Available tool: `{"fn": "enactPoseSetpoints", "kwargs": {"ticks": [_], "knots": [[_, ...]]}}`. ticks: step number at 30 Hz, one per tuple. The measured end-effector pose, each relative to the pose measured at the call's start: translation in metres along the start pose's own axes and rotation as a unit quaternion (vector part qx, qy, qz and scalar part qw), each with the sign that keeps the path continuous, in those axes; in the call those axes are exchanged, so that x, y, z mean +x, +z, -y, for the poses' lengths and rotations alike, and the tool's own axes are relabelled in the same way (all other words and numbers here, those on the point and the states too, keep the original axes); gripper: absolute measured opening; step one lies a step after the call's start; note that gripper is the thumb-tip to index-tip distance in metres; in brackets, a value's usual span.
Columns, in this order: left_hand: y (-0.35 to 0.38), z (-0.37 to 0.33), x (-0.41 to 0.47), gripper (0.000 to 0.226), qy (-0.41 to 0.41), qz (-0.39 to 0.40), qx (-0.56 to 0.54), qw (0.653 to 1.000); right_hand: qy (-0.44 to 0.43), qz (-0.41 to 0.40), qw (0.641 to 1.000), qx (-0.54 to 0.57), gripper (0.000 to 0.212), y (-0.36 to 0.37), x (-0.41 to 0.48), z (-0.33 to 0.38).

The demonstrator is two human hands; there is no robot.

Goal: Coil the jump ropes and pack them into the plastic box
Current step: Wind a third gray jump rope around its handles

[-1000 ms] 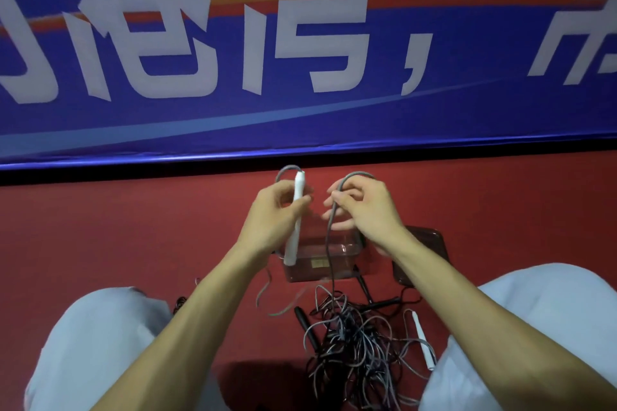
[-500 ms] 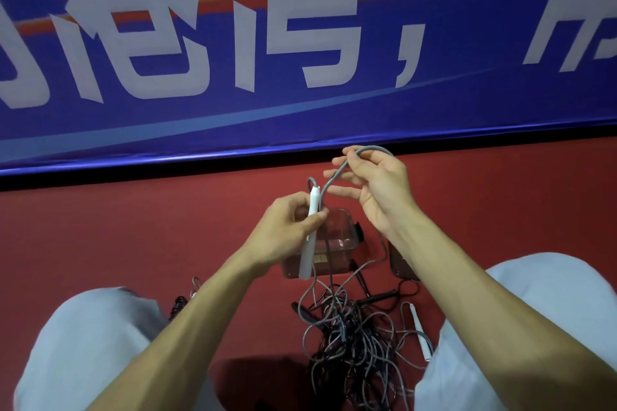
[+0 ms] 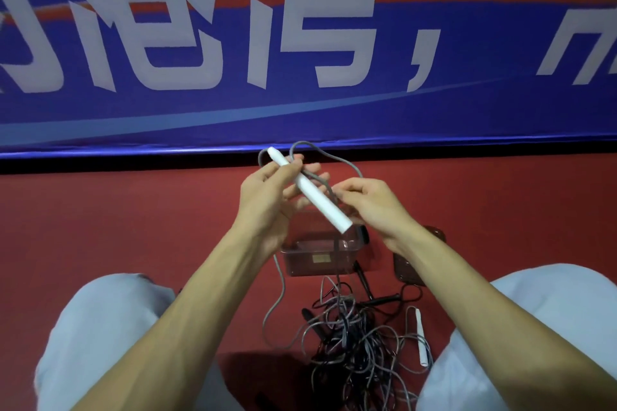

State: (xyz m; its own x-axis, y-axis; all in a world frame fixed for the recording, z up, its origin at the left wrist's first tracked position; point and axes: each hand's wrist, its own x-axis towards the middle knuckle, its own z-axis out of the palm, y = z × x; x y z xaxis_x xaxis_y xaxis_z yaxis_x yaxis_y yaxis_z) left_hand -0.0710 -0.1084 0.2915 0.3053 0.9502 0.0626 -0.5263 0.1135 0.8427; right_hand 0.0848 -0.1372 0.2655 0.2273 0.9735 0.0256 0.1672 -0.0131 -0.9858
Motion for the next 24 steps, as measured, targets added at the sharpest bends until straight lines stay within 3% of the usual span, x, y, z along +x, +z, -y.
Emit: {"fn": "enactPoseSetpoints", "kwargs": {"ticks": [4, 8, 11, 13, 18, 24], "knots": [[-0.005, -0.01, 0.001, 0.006, 0.002, -0.01, -0.091, 0.996, -0.026, 0.044, 0.993, -0.103, 0.027, 0.004, 0.001, -0.007], [-0.008, -0.014, 0.003, 0.026, 0.007, -0.006, -0.162, 0.987, -0.081, 0.132, 0.971, -0.18, 0.03, 0.011, -0.002, -0.014], [-0.009, -0.016, 0.004, 0.016, 0.016, -0.004, -0.166, 0.986, -0.121, 0.067, 0.959, -0.246, 0.022, 0.013, 0.005, -0.03], [-0.009, -0.016, 0.003, 0.01, 0.02, -0.006, -0.145, 0.989, -0.088, 0.044, 0.969, -0.225, 0.01, 0.013, 0.008, -0.031], [-0.018, -0.011, 0.011, 0.01, 0.044, -0.024, -0.009, 0.999, -0.042, -0.016, 0.992, -0.117, 0.023, 0.012, 0.007, -0.023], [-0.024, 0.007, 0.014, 0.007, 0.019, -0.03, 0.166, 0.985, -0.106, -0.086, 0.991, 0.013, 0.025, 0.002, 0.008, -0.004]]}}
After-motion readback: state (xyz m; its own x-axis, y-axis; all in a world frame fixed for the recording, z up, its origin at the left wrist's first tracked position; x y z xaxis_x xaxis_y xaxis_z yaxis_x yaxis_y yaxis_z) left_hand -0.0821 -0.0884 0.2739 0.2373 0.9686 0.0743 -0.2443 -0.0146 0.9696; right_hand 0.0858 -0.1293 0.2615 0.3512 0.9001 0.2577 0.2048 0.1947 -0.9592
